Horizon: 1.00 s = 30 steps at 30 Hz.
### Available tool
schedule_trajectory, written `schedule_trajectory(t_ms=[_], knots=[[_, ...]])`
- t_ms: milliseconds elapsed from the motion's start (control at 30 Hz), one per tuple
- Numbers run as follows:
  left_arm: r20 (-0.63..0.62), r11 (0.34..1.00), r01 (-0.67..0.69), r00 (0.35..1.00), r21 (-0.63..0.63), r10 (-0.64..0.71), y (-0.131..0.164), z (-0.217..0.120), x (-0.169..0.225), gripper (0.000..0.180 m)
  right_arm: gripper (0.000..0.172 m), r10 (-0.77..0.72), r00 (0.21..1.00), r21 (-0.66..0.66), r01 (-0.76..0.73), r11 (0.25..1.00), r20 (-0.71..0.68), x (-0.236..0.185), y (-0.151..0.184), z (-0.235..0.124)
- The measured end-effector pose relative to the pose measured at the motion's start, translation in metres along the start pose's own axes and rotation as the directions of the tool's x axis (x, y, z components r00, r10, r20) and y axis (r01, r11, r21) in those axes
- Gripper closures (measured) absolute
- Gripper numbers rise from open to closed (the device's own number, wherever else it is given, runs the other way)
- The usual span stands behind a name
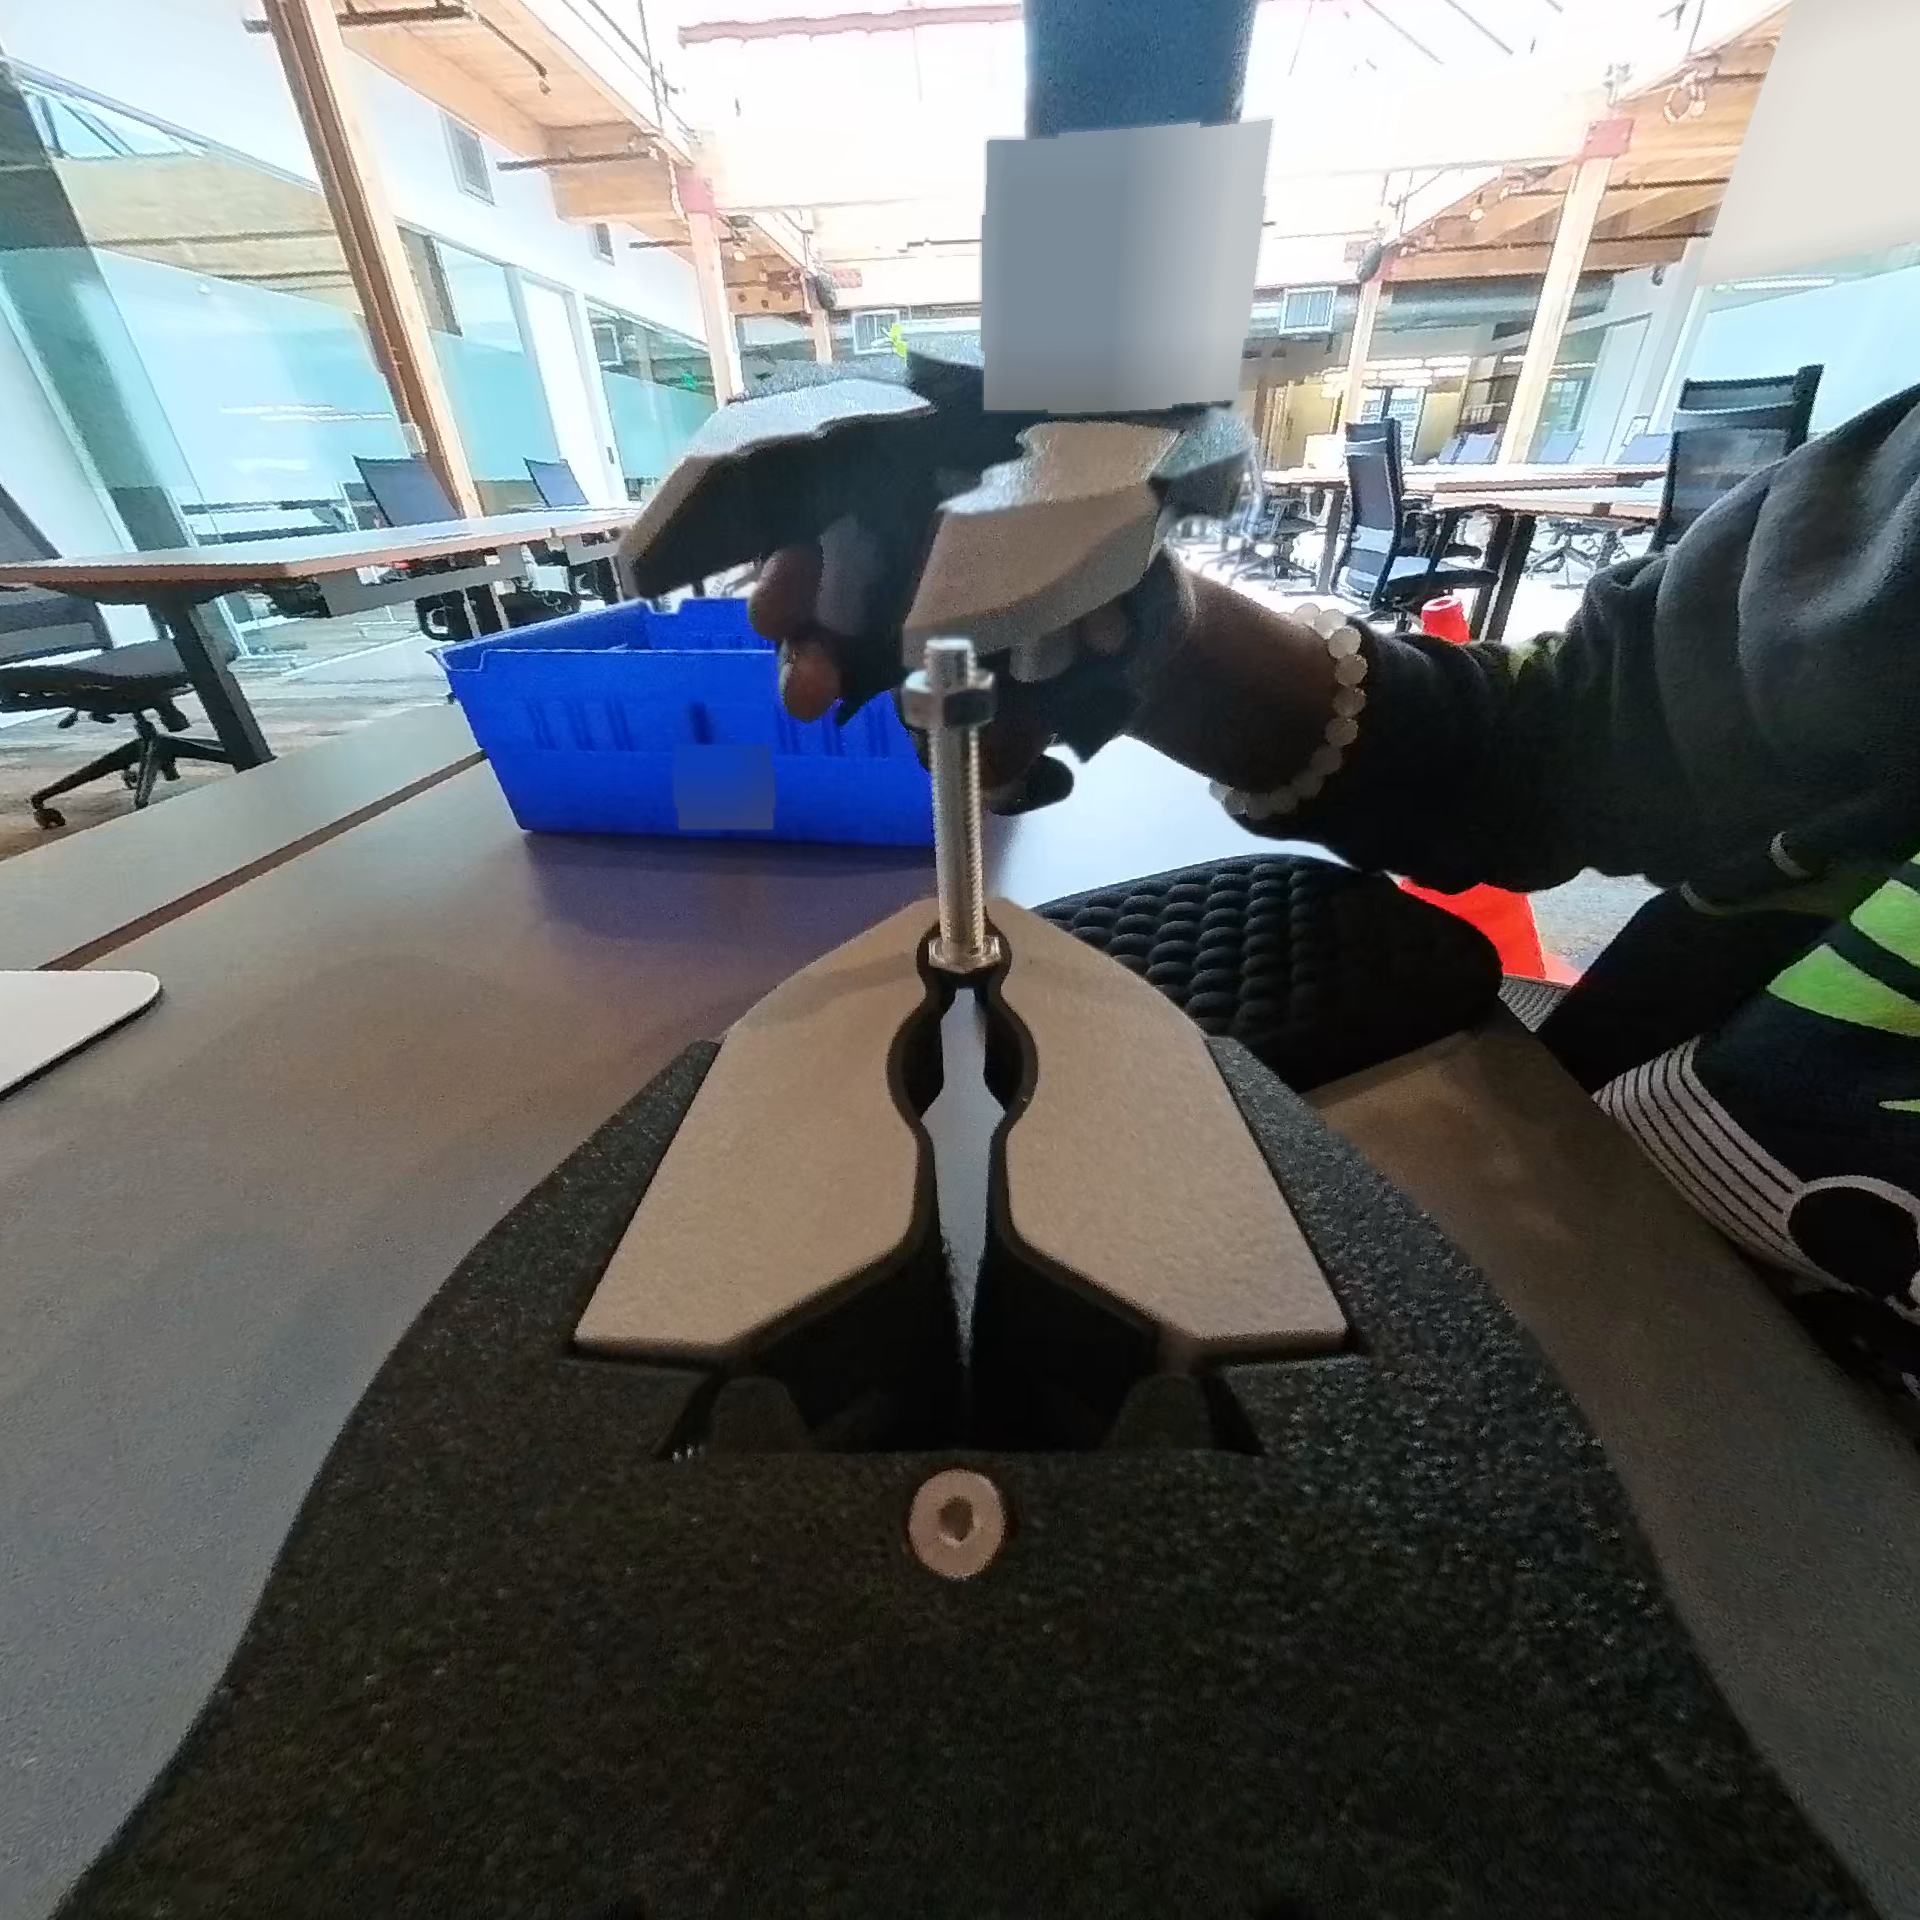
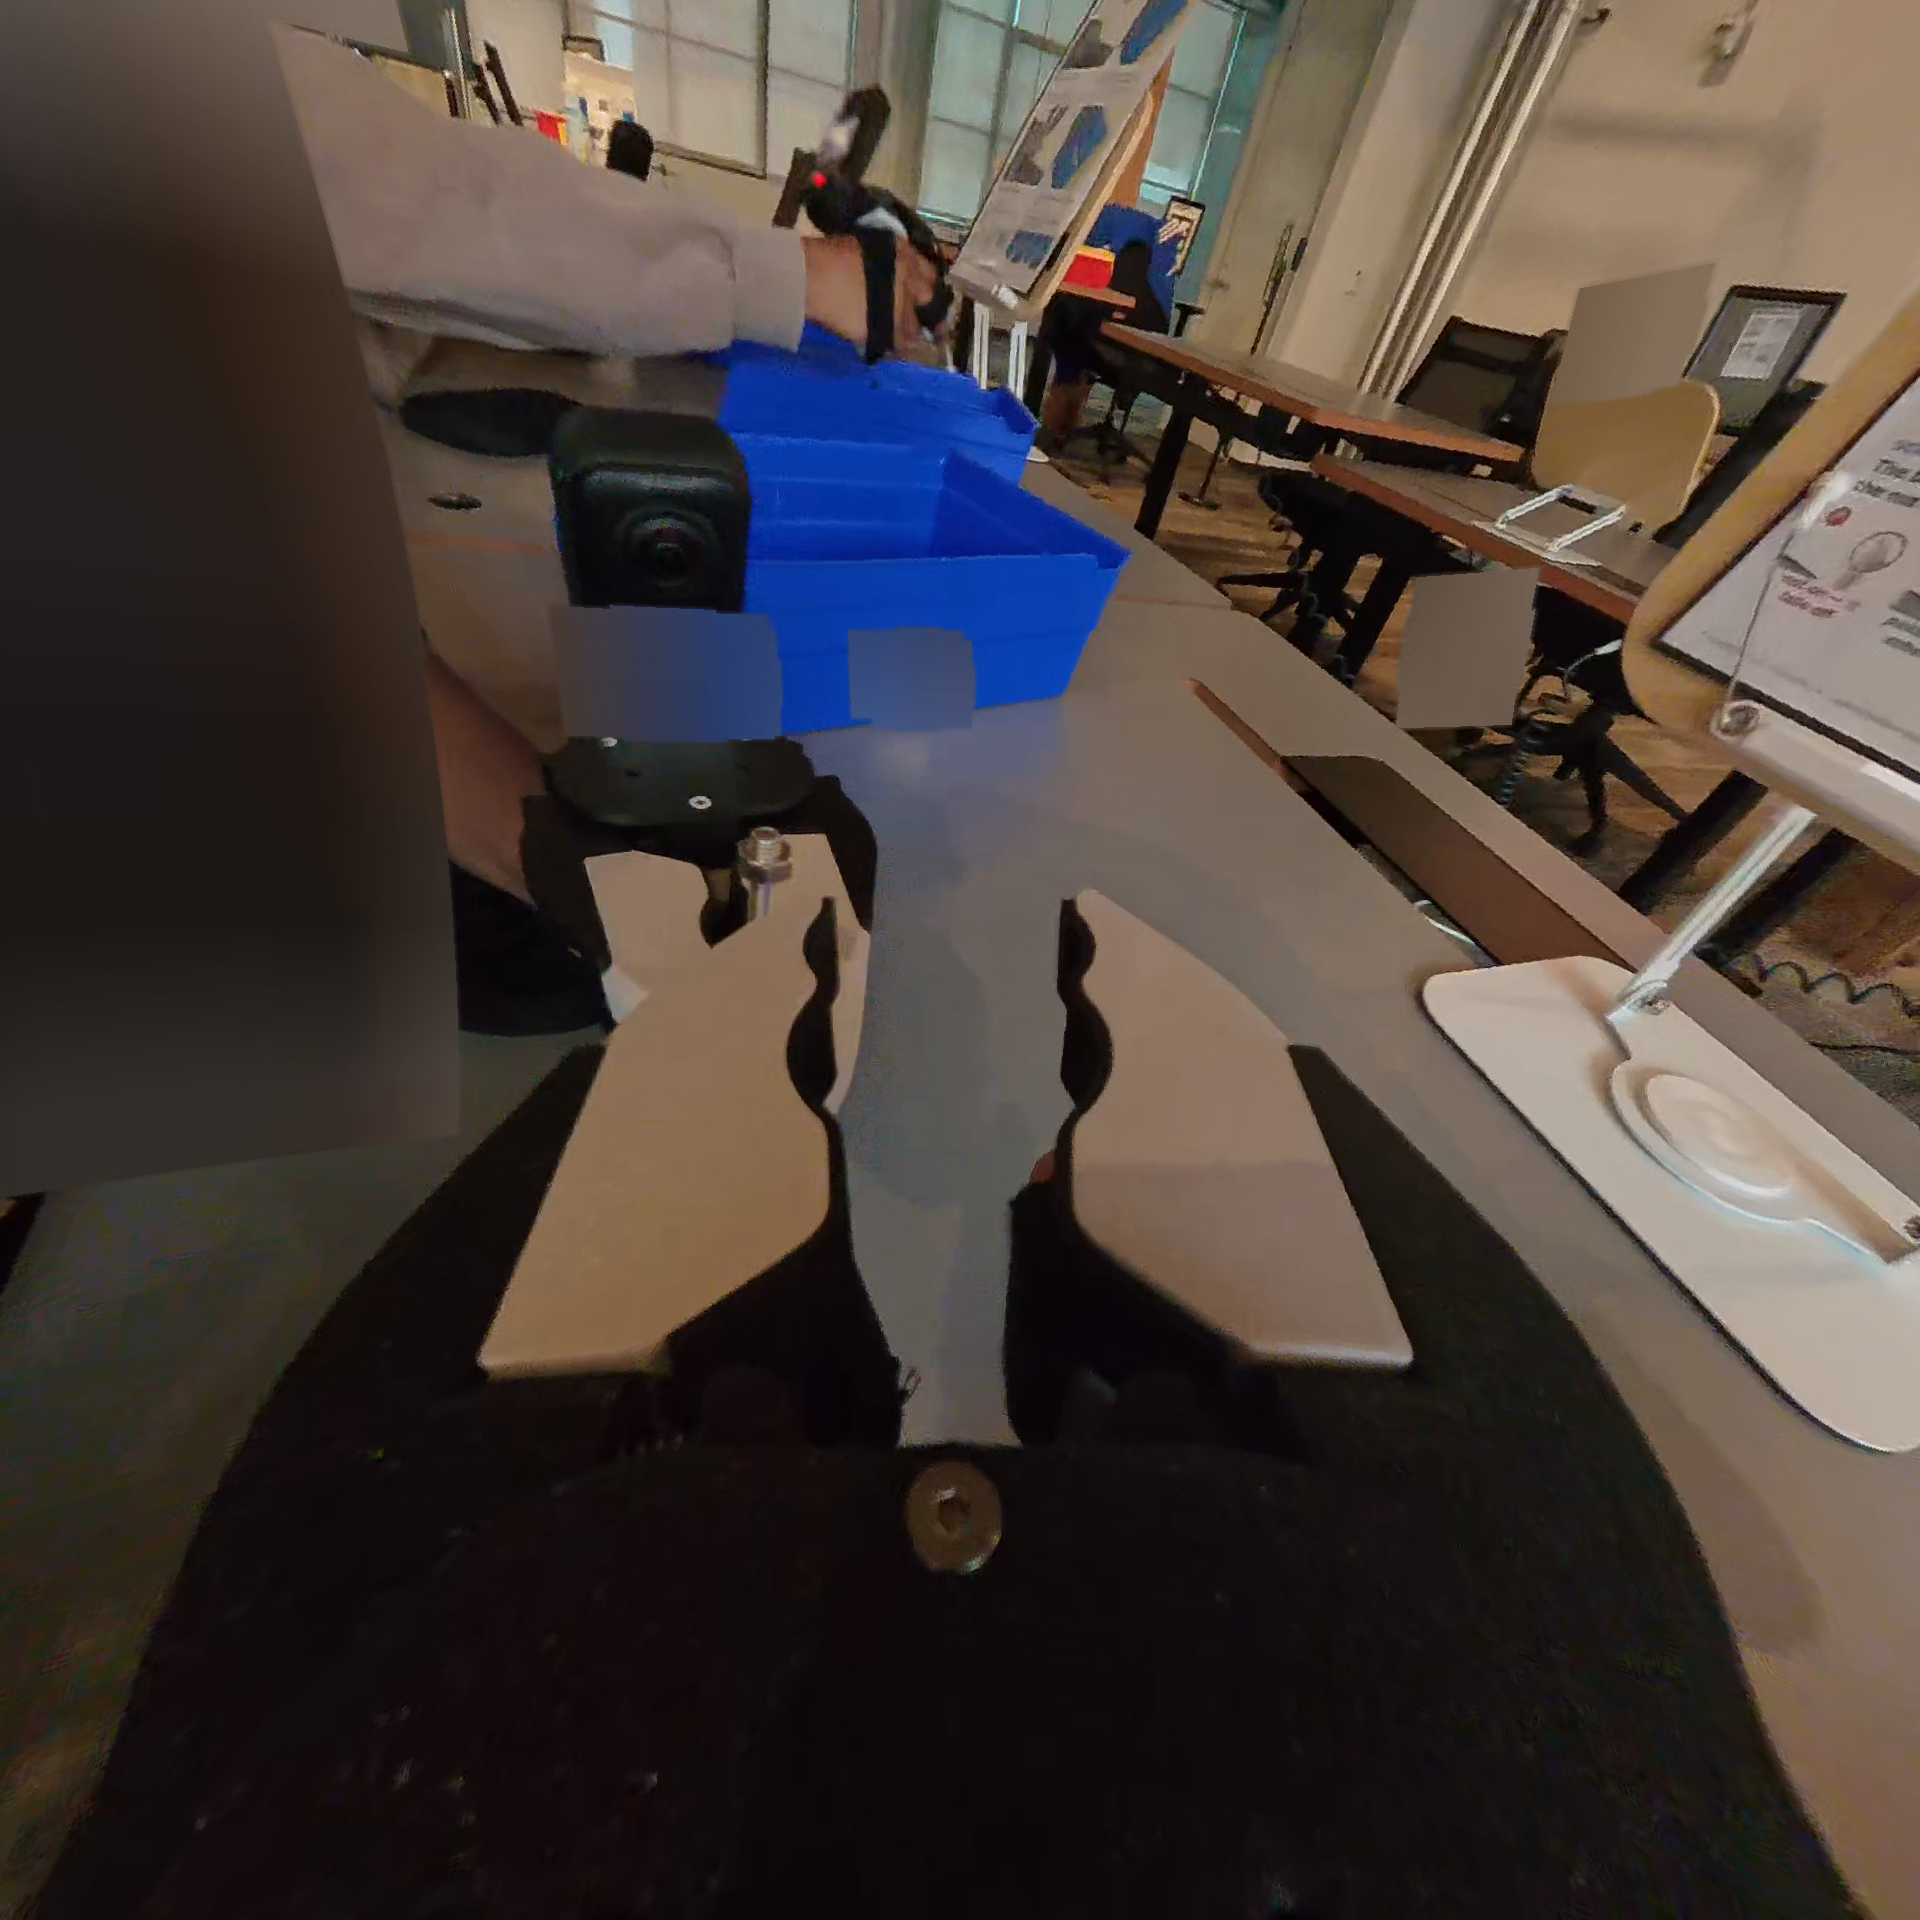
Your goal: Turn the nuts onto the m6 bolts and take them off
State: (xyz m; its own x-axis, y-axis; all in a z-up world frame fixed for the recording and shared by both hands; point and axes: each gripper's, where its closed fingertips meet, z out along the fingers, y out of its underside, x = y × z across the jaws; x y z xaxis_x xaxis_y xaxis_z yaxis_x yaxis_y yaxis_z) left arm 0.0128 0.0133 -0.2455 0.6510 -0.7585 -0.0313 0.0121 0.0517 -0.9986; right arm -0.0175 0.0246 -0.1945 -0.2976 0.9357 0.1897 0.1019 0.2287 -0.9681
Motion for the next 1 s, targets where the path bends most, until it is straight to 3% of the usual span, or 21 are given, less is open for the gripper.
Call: schedule_trajectory(t_ms=[233,400,667,867,1000], knots=[[-0.004,1.0,-0.01,1.0,-0.004,0.01,0.0,0.0,0.002,0.178,0.129,-0.06,0.997,-0.021,0.061,0.998,0.054,-0.021,-0.003,0.021],[-0.001,1.0,0.003,1.0,0.005,-0.003,-0.001,-0.001,0.0,0.178,0.13,-0.023,1.0,-0.024,0.023,0.999,0.007,-0.001,0.003,0.002],[-0.003,1.0,-0.011,1.0,-0.003,0.011,0.0,0.0,0.002,0.178,0.129,-0.056,0.996,-0.008,0.057,0.998,0.065,-0.023,-0.006,0.019],[-0.001,1.0,-0.003,1.0,0.001,0.003,0.0,0.0,0.001,0.178,0.131,-0.019,1.0,-0.013,0.019,1.0,-0.007,0.002,0.001,-0.003],[0.0,1.0,0.0,1.0,0.001,0.0,0.0,0.0,0.0,0.178,0.129,-0.033,0.998,0.012,0.033,0.999,0.053,-0.017,-0.007,0.006]])
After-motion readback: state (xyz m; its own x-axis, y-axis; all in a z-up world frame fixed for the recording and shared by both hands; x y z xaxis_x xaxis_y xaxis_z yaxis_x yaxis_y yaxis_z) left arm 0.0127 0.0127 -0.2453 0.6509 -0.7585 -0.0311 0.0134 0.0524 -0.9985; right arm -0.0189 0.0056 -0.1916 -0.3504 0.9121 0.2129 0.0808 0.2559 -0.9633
